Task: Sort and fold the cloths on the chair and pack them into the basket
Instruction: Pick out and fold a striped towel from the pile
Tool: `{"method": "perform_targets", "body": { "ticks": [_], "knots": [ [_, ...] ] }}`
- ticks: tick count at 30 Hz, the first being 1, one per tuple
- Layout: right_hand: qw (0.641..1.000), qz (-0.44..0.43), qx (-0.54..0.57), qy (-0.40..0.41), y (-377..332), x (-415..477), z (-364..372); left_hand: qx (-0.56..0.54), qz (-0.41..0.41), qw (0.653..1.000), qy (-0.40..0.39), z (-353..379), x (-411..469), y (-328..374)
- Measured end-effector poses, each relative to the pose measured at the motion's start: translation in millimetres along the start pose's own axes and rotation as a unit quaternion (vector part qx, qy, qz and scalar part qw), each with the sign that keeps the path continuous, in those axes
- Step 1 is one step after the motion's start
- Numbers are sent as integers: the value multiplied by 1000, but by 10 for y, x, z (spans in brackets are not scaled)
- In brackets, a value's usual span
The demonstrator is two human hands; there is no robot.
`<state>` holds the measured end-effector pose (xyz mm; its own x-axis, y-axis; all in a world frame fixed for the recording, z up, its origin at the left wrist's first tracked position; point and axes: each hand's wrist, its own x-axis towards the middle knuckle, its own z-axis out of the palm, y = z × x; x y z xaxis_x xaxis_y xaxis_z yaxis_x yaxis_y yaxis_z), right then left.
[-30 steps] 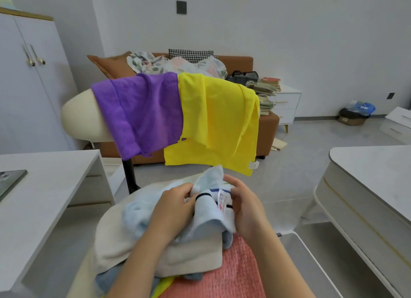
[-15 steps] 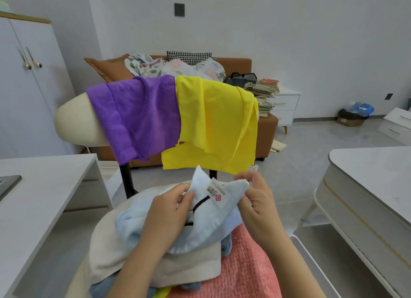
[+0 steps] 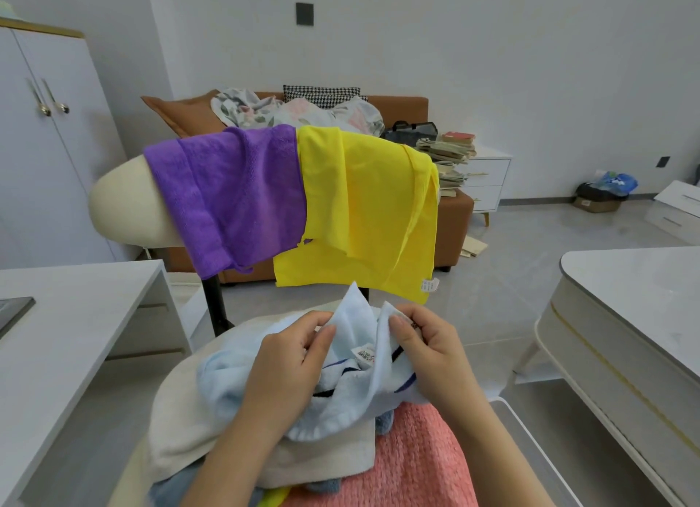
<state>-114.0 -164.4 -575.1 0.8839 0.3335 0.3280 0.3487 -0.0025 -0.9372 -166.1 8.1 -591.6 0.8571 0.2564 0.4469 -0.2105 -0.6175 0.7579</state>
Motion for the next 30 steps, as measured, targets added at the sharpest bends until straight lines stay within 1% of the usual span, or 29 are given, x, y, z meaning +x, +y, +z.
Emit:
{"method": "perform_targets", "body": {
  "ticks": [2, 8, 13, 17, 21, 26, 30],
  "knots": [
    [999, 13, 27, 15, -9, 5, 12, 4, 1, 1000, 1, 2, 0, -13],
    [997, 32, 59, 48, 48, 21, 20, 0, 19, 1000, -10, 15, 4, -19],
    [998, 21, 62, 25, 91, 50, 61, -13, 57, 998, -28, 12, -3, -62],
    [994, 34, 101, 7, 105, 58, 71, -19, 98, 994, -46, 7, -22, -42],
    [990, 44, 136, -10, 83, 44, 91, -28, 106, 992, -63, -18, -36, -16],
    [989, 42, 140, 5, 57, 47, 103, -33, 102, 992, -71, -33, -31, -28],
    [990, 37, 126, 46, 91, 80, 98, -17, 113, 991, -73, -37, -26, -17]
  ]
}}
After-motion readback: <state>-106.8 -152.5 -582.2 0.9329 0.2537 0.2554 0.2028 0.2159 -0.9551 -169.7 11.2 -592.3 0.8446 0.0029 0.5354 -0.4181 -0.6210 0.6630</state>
